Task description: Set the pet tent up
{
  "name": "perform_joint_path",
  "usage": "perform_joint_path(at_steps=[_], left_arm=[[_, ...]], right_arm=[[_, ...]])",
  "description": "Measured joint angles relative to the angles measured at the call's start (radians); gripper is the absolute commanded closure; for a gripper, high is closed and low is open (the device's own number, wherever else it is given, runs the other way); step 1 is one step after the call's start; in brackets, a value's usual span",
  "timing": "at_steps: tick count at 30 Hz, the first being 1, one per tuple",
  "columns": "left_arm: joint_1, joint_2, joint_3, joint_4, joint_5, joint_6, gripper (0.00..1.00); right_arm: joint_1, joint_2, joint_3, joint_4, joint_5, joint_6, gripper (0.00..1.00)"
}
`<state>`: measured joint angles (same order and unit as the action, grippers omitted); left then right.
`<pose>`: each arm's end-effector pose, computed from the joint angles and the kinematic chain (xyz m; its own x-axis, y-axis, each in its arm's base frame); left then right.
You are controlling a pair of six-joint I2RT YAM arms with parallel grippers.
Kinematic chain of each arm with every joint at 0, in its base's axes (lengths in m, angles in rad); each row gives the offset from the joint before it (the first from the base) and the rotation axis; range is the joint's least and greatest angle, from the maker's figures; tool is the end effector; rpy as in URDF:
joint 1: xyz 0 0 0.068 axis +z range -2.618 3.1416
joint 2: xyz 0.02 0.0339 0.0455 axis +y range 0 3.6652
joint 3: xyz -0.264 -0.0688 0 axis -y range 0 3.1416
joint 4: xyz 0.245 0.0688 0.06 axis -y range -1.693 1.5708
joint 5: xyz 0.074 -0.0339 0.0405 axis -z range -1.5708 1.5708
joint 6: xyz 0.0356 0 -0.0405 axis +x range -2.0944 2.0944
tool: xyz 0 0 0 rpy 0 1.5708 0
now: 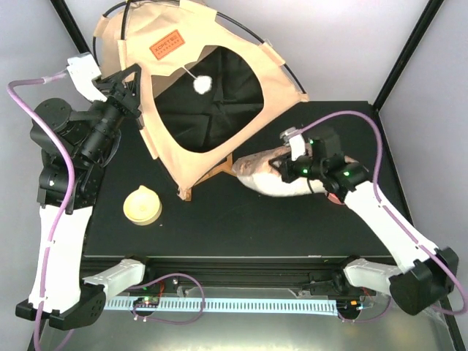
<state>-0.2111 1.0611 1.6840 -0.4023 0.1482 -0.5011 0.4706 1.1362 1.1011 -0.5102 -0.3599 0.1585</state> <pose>0.1570 -0.0390 0.5595 0.0204 -0.4903 -0.8713 0.4081 0.7997 -0.4404 0.2150 0.1234 0.3487 -0.5658 -0.1221 -0.8154 -0.6111 0.7260 0.3153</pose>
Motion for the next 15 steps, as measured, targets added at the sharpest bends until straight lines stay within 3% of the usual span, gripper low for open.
perform_joint_path(at_steps=[5,6,8,10,11,15], left_arm=[[0.000,-0.002,0.000,0.008,0.010,0.001,0.98],[0.000,-0.002,0.000,0.008,0.010,0.001,0.98],[0.000,-0.001,0.000,0.008,0.010,0.001,0.99],[0.000,-0.001,0.000,0.008,0.011,0.001,0.99],[0.000,0.000,0.000,0.008,0.013,0.000,0.99],[0.000,0.001,0.000,0.013,0.018,-0.002,0.98]], right_arm=[[0.006,0.024,-0.106,-0.050,-0.195,-0.001,0.95],[0.006,0.000,-0.130,-0.069,-0.209,-0.002,0.87],[0.006,-0.053,-0.160,-0.113,-0.209,0.003,0.45],[0.006,-0.107,-0.169,-0.176,-0.175,0.028,0.21],[0.008,-0.127,-0.168,-0.200,-0.135,0.044,0.14],[0.010,-0.155,-0.146,-0.264,0.074,0.125,0.06]])
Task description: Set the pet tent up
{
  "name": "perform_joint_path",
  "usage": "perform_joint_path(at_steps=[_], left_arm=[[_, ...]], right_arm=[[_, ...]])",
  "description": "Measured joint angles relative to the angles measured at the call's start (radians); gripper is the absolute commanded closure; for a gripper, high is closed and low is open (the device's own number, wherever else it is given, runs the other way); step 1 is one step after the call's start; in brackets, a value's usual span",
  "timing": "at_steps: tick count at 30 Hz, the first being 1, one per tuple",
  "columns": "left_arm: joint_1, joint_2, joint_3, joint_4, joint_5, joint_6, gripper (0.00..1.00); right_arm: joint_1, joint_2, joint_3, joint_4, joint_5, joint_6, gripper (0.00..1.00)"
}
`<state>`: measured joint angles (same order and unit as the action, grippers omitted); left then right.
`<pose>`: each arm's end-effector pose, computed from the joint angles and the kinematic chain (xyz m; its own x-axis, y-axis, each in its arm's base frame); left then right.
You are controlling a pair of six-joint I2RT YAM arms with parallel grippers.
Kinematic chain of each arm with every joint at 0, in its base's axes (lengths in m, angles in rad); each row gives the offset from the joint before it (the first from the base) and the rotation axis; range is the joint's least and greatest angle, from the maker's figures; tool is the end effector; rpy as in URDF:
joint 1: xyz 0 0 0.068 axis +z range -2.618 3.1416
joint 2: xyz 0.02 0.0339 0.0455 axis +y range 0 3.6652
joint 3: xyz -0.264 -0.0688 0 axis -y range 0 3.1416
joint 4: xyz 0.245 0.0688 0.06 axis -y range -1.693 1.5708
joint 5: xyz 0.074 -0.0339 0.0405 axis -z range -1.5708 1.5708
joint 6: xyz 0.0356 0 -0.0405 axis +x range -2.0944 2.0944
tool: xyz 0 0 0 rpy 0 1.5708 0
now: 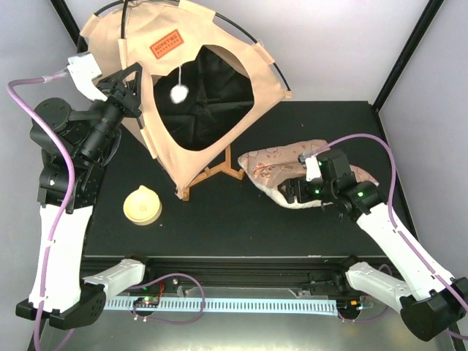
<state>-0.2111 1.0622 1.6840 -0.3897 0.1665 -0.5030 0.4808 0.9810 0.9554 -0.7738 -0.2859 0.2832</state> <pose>0.1570 -0.0397 0.5607 0.0214 -0.4908 -0.8710 0.4276 0.7920 -0.4357 0.1683 0.0991 0.3091 -0.7830 -0.1061 -0.6129 -0.4158 0.8221 0.3889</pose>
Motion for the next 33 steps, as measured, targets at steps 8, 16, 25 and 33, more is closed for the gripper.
perform_joint_path(at_steps=[8,16,25,33], left_arm=[[0.000,0.000,0.000,0.002,0.006,0.013,0.98],[0.000,-0.001,0.002,-0.005,-0.009,0.048,0.98],[0.000,-0.002,0.017,-0.005,-0.021,0.058,0.99],[0.000,-0.004,0.017,-0.007,-0.023,0.061,0.98]], right_arm=[[-0.005,-0.013,0.032,-0.019,0.327,0.099,0.09],[-0.006,-0.179,0.046,-0.003,0.451,0.082,0.13],[-0.012,-0.152,0.161,-0.057,0.654,0.113,0.02],[-0.007,0.270,0.078,-0.008,0.428,0.089,0.00]])
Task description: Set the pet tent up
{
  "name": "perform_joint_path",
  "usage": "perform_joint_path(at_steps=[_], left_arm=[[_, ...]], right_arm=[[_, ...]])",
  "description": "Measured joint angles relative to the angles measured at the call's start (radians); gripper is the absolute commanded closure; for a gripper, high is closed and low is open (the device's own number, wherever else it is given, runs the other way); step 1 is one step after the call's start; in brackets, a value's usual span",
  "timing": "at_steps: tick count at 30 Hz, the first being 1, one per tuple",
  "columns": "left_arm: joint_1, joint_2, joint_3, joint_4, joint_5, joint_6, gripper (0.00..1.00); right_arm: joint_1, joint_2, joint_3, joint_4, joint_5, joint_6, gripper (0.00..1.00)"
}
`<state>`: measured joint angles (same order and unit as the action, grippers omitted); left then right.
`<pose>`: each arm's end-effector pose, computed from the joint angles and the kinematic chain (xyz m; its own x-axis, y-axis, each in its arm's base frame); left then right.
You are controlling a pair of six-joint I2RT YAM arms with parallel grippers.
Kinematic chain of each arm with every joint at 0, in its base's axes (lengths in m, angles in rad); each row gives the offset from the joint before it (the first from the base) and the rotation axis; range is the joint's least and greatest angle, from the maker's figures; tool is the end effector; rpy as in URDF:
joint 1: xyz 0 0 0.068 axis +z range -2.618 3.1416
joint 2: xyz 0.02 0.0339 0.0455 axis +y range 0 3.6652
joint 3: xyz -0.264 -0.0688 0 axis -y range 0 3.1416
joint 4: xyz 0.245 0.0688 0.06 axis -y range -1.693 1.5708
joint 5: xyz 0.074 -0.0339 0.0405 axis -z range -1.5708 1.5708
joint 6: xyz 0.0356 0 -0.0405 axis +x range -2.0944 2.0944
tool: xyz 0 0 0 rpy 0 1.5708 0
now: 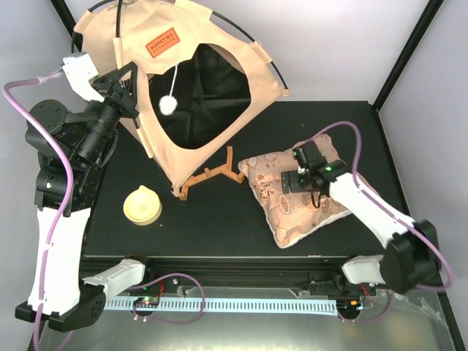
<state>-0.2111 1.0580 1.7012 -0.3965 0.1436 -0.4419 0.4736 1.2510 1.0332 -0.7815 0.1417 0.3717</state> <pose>0.1519 -0.0378 0.5652 0.0691 -0.4477 -0.8915 0.4122 0.8266 -0.3831 0.2232 0.1088 0.2779 -0.8367 -0.0248 -0.5471 -0.0855 0.9926 0.0858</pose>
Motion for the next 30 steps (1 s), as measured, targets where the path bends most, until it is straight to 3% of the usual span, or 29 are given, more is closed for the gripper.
perform_joint_path(at_steps=[6,12,15,26,30], left_arm=[[0.000,-0.016,0.000,-0.008,-0.002,0.018,0.98],[0.000,-0.024,0.000,-0.022,-0.008,0.036,0.99],[0.000,-0.024,0.000,-0.029,-0.013,0.048,0.99],[0.000,-0.024,0.012,-0.082,-0.054,0.098,0.98],[0.001,-0.024,0.013,-0.090,-0.056,0.105,0.98]], right_arm=[[0.078,0.264,-0.014,0.032,-0.022,-0.029,0.03],[0.104,0.446,-0.018,0.156,-0.043,-0.052,0.62],[0.135,0.520,0.058,0.155,-0.045,-0.055,0.77],[0.333,0.929,0.697,0.215,-0.226,-0.022,0.87],[0.362,0.938,0.735,0.266,-0.251,0.007,0.89]])
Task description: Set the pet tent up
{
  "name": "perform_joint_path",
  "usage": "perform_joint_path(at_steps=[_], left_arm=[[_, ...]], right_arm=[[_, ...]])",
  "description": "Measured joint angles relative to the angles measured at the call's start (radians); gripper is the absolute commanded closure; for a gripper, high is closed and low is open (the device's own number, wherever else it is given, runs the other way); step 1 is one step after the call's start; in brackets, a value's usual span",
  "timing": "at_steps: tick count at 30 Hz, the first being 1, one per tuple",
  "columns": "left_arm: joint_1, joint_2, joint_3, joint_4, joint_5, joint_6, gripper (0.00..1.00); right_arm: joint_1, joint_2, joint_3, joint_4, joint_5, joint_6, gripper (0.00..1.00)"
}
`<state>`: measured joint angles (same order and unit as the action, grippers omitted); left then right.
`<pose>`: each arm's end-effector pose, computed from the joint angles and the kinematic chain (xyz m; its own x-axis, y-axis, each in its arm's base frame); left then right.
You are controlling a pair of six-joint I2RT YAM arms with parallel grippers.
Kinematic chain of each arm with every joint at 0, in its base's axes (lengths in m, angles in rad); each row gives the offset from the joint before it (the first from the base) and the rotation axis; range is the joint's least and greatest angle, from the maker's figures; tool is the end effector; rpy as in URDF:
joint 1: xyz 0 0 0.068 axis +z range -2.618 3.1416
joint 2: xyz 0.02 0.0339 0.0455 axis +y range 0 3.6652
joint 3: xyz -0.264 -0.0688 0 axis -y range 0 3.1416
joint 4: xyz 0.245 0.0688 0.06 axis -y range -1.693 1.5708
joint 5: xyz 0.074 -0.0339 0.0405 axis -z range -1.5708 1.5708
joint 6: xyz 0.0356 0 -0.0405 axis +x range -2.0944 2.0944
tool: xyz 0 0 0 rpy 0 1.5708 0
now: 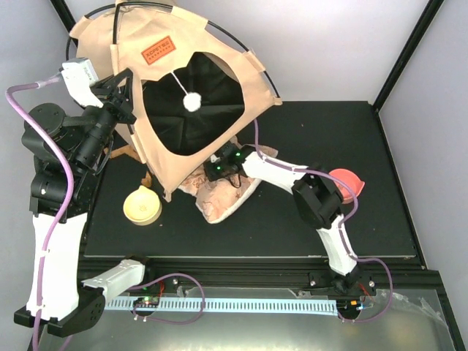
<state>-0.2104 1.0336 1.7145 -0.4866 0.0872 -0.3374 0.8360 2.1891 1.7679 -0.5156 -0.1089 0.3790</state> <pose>0.1411 -0.0333 0.5623 0.0816 -0.3546 -0.9314 0.3377 0.8891 -0.3089 0.3229 0.3631 0.1951 -0.7907 -0.3264 -0.5179 -0.5255 0.7960 0.3005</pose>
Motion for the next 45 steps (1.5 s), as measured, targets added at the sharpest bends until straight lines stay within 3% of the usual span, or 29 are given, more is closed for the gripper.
perform_joint_path(at_steps=[3,7,12,18,30,34,40,42,43,45], left_arm=[[0.000,0.000,0.000,-0.002,0.000,0.002,0.99],[0.000,0.000,-0.006,0.000,0.000,0.002,0.98],[0.000,-0.001,-0.064,0.039,0.010,0.002,0.98],[0.000,0.050,-0.153,0.129,0.049,0.011,0.99],[-0.019,0.283,-0.290,0.369,0.268,0.076,0.98],[-0.072,0.323,-0.350,0.413,0.314,0.089,0.98],[-0.159,0.399,-0.450,0.479,0.364,0.138,0.98],[-0.172,0.440,-0.463,0.521,0.390,0.154,0.85],[-0.174,0.468,-0.463,0.552,0.406,0.166,0.56],[-0.175,0.509,-0.462,0.594,0.418,0.188,0.16]], right_arm=[[-0.021,-0.118,-0.146,0.059,0.003,0.017,0.90],[-0.100,-0.409,-0.409,0.084,0.006,0.012,0.90],[-0.139,-0.723,-0.586,0.047,0.025,-0.024,0.90],[-0.124,-1.037,-0.768,-0.067,-0.172,-0.133,0.91],[0.028,-1.283,-0.818,-0.312,-0.592,-0.225,0.97],[0.029,-1.381,-0.768,-0.376,-0.586,-0.226,0.97],[0.029,-1.396,-0.587,-0.454,-0.483,-0.301,0.99],[0.029,-1.379,-0.580,-0.457,-0.451,-0.334,0.98],[0.029,-1.366,-0.585,-0.457,-0.443,-0.348,0.97],[0.029,-1.334,-0.618,-0.442,-0.436,-0.380,0.90]])
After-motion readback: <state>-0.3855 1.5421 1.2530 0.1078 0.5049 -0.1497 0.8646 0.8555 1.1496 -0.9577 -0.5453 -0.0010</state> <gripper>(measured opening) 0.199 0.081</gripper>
